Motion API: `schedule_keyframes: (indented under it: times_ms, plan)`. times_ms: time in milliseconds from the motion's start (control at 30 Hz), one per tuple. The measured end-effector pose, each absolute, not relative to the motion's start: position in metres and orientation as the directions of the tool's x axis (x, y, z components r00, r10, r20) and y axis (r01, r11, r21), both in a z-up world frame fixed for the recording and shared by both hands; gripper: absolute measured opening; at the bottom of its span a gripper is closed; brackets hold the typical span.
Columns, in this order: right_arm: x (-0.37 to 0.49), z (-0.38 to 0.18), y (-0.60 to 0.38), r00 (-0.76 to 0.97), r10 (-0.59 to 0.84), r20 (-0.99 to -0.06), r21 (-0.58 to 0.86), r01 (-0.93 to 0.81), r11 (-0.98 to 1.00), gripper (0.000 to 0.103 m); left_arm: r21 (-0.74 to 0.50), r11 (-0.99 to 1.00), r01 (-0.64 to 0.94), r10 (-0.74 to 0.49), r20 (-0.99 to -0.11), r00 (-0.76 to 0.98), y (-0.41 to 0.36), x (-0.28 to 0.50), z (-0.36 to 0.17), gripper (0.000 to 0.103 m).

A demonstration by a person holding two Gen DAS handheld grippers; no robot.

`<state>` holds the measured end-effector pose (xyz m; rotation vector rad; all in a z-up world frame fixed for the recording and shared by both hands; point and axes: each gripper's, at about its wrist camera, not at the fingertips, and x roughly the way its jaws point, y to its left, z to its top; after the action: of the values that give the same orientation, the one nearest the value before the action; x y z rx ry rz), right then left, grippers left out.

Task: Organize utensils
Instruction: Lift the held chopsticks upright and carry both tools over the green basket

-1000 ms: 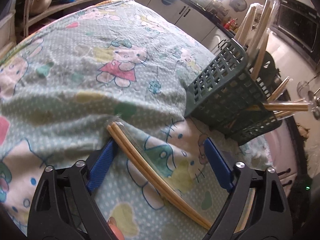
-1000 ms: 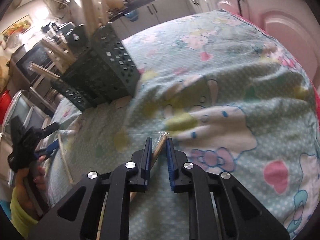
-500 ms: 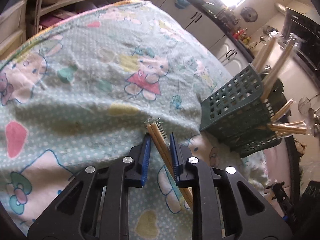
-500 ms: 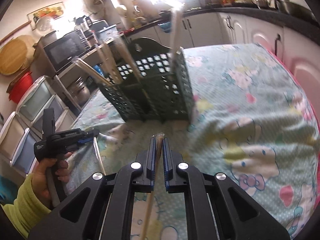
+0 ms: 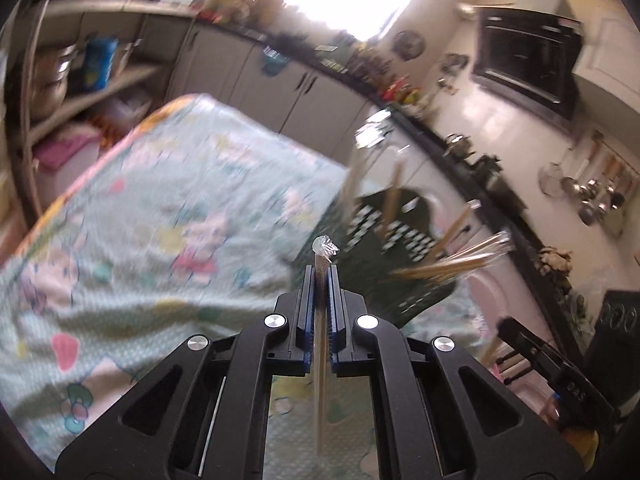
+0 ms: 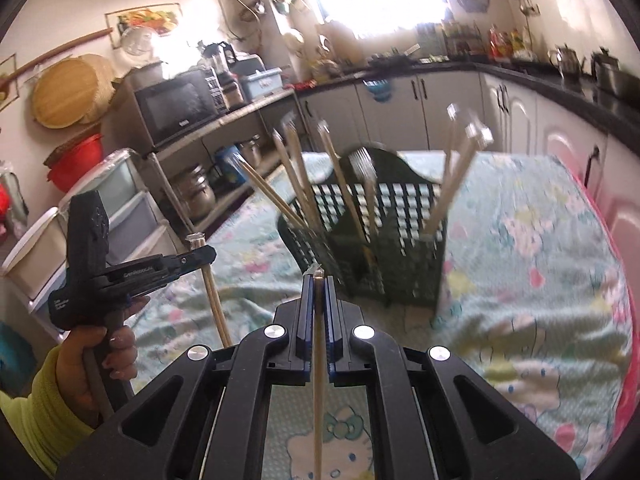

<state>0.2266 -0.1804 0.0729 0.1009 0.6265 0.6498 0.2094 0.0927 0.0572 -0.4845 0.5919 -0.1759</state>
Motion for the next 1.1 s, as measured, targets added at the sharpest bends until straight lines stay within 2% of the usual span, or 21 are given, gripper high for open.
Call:
schedule_keyframes:
  times_ms: [267,667,833,967,1100]
  plan:
    - [0.223,0.124,-0.180,0.675,0.626,-0.391,0.246,-0.579,0.778,0.005,-0.427,0.893,0.141,-0.318,-0.379,0.869,0.069,0.204,0.117,0.001]
    - [0.235,0.199,-0.193,0.787,0.581,-0.208,0.136,-0.565,0.814,0.005,-0.311,0.934,0.177,-0.257,-0.238,0.937,0.045,0.218,0.187,0.001]
    - [0.245,0.215,-0.200,0.829,0.535,-0.164,0.097,-0.526,0.845,0.005,-0.259,0.952,0.161,-0.217,-0.202,0.955,0.031,0.231,0.197,0.001]
    - [0.255,0.222,-0.205,0.873,0.474,-0.120,0.050,-0.471,0.881,0.005,-0.262,0.952,0.161,-0.217,-0.203,0.955,0.022,0.248,0.193,0.001]
    - [0.268,0.218,-0.211,0.888,0.446,-0.113,0.046,-0.443,0.895,0.005,-0.260,0.953,0.156,-0.210,-0.193,0.959,0.014,0.260,0.187,0.001]
